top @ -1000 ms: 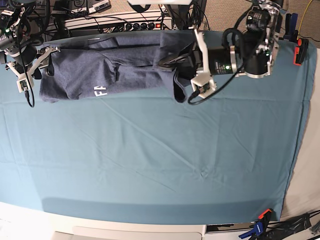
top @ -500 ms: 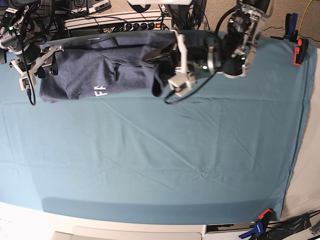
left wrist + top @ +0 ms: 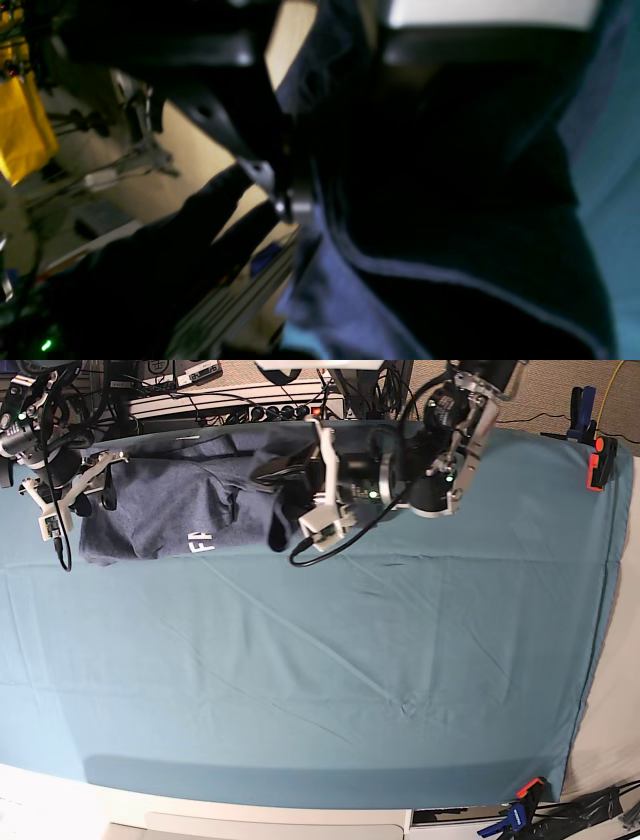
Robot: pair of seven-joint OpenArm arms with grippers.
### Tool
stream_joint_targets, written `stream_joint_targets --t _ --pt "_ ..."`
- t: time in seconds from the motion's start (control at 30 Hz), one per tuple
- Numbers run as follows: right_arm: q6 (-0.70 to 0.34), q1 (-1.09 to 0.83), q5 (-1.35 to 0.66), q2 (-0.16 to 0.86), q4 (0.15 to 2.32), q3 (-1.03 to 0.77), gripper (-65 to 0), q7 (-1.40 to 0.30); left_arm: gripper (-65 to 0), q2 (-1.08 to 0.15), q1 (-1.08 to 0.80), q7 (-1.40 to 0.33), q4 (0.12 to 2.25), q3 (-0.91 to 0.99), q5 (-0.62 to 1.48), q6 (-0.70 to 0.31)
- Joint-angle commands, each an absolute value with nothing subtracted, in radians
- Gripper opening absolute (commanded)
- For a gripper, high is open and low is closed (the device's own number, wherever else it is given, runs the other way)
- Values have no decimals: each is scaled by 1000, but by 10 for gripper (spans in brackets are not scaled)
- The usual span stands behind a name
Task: Fold the T-shirt properly
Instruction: 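Grasp the shirt's end with the left gripper and fold it toward the right gripper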
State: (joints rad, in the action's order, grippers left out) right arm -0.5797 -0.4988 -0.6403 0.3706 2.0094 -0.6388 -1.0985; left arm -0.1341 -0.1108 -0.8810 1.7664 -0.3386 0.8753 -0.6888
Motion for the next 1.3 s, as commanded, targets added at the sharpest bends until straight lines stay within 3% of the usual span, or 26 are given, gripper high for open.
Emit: stream_joint_targets --t 0.0,0.43,0.57,0.63,0.93,1.27 --pt "-579 -496 -651 388 2022 -649 -386 -1073 -650 -121 -99 -853 1781 -338 904 -698" --pt "-579 -496 -650 388 2022 -649 -386 -1073 -650 -103 -100 -864 1781 -339 882 -698" --pt "-579 -496 -650 387 2022 -649 -386 -1073 -481 -103 -100 -864 1781 -339 882 -698" --pt "-579 -496 -650 388 2022 -649 -386 -1073 -433 -103 -100 -864 1781 -346 882 -698" --pt "-579 -496 -650 387 2022 -649 -386 -1073 -428 -99 -101 -829 1781 -462 776 -698" --pt "-579 -496 -651 388 2022 -649 -386 -1072 -431 -97 -73 -830 1781 -468 752 -698"
